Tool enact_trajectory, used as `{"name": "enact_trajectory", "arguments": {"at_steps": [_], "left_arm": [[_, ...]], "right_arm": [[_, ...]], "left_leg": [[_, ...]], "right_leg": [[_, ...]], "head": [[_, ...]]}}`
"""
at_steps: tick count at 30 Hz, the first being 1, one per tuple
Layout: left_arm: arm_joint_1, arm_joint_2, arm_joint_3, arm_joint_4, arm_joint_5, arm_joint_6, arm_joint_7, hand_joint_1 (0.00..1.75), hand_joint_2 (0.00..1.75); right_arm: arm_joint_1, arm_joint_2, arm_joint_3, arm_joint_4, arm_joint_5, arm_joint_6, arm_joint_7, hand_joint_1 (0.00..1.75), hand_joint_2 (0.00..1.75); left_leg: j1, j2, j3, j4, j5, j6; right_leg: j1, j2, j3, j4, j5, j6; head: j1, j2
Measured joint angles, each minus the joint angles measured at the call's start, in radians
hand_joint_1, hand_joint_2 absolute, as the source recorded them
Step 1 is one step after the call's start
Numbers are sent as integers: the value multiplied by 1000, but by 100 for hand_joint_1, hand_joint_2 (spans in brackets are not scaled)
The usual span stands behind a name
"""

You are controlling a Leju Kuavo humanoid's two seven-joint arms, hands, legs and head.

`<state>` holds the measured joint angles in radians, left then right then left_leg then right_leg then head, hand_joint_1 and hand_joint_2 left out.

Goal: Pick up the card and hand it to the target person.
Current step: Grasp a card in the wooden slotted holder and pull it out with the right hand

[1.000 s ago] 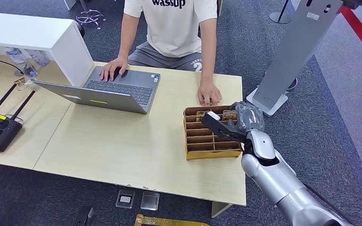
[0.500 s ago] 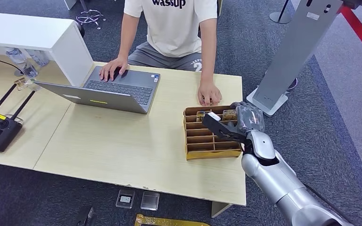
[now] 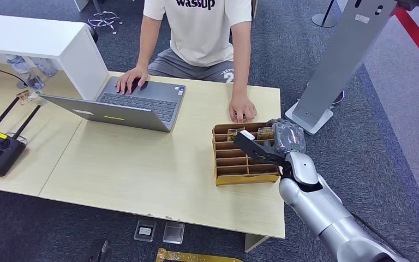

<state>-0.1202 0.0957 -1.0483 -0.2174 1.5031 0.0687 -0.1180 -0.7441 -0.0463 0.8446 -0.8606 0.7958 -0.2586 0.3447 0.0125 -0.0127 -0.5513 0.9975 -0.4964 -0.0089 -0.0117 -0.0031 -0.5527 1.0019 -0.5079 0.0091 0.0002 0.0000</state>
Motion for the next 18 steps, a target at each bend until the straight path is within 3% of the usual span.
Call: {"name": "enact_trajectory", "arguments": {"at_steps": [3,14,18], "left_arm": [[0,0,0,0,1,0,0,0,0],[0,0,0,0,2,-2,-2,0,0],[0,0,0,0,1,-4,-10,0,175]], "right_arm": [[0,1,0,0,-3,-1,-2,124,175],[-6,7,0,6,-13,-8,-11,143,175],[-7,8,0,8,-14,-11,-11,143,175]], "left_leg": [[0,0,0,0,0,0],[0,0,0,0,0,0],[0,0,0,0,0,0]], "right_leg": [[0,0,0,0,0,0],[0,0,0,0,0,0],[0,0,0,0,0,0]], "head": [[0,0],[0,0],[0,0]]}}
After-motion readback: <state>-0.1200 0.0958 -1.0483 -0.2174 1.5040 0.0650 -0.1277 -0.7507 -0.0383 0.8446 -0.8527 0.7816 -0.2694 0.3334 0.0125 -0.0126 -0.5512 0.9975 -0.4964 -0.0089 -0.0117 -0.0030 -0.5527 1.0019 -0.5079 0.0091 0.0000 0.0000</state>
